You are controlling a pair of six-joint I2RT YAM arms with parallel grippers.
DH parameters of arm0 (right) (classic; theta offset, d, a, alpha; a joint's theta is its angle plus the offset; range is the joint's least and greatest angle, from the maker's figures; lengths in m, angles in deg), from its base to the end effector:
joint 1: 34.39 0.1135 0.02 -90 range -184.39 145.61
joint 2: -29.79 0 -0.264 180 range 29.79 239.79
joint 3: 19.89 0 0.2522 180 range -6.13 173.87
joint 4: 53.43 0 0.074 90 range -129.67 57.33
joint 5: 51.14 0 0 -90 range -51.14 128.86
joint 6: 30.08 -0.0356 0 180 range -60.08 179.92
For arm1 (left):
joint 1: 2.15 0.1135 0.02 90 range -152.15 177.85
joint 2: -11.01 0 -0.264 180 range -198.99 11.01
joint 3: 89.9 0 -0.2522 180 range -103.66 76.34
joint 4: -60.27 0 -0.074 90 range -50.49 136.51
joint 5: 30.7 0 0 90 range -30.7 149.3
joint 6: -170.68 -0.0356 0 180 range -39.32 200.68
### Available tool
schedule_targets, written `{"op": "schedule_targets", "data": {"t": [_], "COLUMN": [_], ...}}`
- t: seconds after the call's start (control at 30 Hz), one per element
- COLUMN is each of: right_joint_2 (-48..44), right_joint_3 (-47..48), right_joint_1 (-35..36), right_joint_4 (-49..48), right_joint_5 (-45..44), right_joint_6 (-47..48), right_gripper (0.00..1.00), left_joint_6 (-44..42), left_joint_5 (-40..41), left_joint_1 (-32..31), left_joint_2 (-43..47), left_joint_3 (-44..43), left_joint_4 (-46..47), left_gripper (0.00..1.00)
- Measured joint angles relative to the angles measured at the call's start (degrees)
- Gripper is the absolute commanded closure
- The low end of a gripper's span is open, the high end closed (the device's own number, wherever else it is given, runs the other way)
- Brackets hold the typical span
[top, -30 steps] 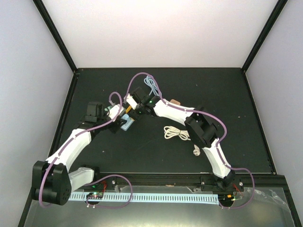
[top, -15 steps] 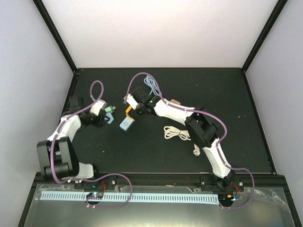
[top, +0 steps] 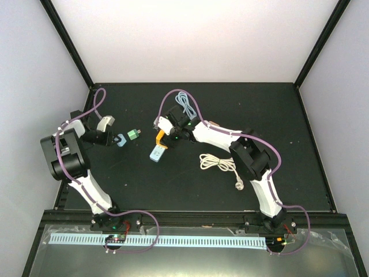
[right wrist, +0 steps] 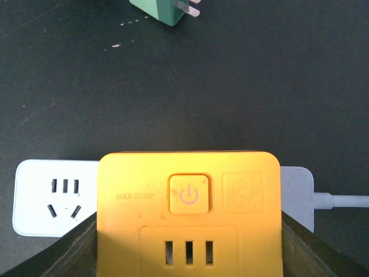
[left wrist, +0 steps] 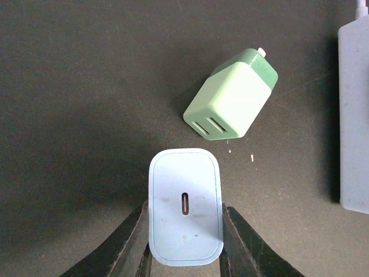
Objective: Pull the plug off the socket
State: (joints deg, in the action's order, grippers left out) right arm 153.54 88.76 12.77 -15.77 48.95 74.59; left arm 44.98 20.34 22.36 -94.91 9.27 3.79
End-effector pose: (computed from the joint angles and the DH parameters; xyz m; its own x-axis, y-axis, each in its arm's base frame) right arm 0.3192 0.3534 0.1805 -0.3226 -0.7146 -0.6207 -0.9052 0.4246 -0.0183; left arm 0.3148 0.1189 0.1598 -0.8702 0.1019 -0.4820 0.3314 0.8451 -0.4196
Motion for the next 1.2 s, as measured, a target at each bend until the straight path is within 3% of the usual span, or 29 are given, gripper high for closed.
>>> {"op": "schedule_targets", "data": {"t": [0.3,0.63,0.77,0.93,1.03,1.2], "right_joint_2": [-1.3,-4.9,-6.0,-6.4,-6.5,-6.5], "right_joint_3": [-1.9,-6.8,-8.0,-8.0,-7.2,-5.1], "right_joint_1": [0.1,2.0,3.1,3.5,3.7,4.0], "right_joint_4": [0.0,-0.1,0.7,2.1,4.0,10.6], "right_joint_5": [0.9,1.6,2.1,2.5,2.8,4.2], "right_joint_6": [2.0,3.8,4.4,4.7,5.2,4.7], "right_gripper": [0.99,0.95,0.75,0.35,0.16,0.04], "left_joint_6": [-0.4,-2.8,-6.8,-11.8,-12.7,-9.8], "left_joint_5": [-0.5,0.1,-0.5,-1.3,-1.4,-1.4], "left_joint_1": [0.9,0.9,0.4,-2.5,-5.1,-8.8], "left_joint_2": [-3.4,1.0,6.8,15.2,19.3,27.0], "left_joint_3": [-2.3,-0.5,0.9,4.8,8.2,13.5], "left_joint_4": [-2.5,-2.8,-4.2,-6.1,-6.3,-4.6], "left_gripper": [0.35,0.04,0.03,0.02,0.01,0.01]}}
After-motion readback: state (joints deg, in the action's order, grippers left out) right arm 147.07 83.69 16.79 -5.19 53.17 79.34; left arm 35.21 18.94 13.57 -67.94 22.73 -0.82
